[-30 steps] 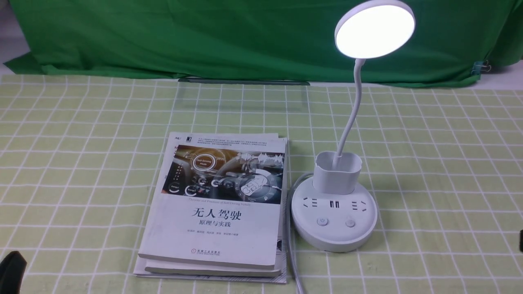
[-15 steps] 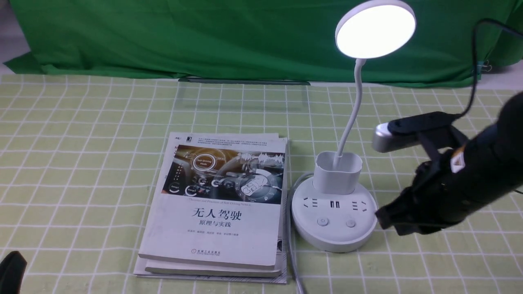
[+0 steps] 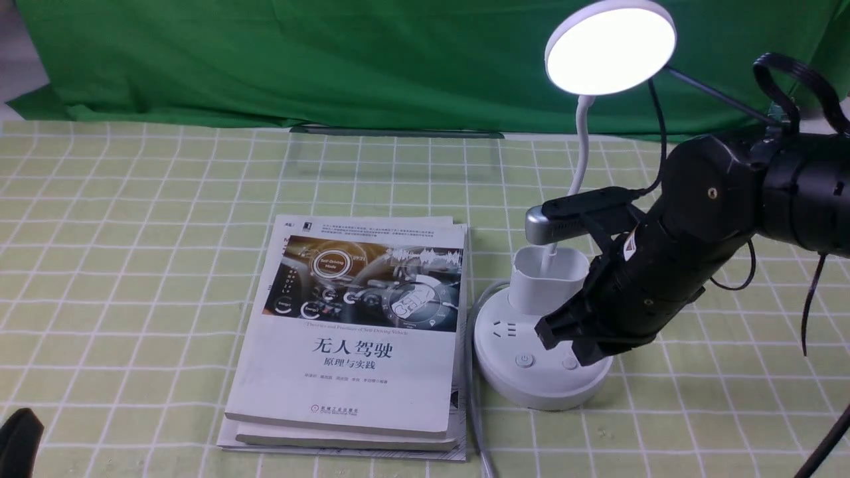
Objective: Turn off the desk lamp on the green coffee tablecloth by hand.
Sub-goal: 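Press the power button on the lamp base to turn the lamp off with the right gripper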
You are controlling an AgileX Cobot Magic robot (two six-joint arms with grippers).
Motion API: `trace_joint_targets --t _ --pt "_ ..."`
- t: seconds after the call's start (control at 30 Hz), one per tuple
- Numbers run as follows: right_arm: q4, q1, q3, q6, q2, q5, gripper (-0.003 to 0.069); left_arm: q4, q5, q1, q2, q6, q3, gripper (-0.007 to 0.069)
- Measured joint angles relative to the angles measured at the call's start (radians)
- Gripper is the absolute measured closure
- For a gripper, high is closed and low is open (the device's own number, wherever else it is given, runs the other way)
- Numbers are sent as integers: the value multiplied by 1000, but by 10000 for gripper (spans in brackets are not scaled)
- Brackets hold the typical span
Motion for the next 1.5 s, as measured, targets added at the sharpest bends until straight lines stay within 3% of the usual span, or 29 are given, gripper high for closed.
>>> trace_joint_targets --t 1.5 --pt "8 3 -38 -18 106 -13 613 0 0 0 0 0 0 214"
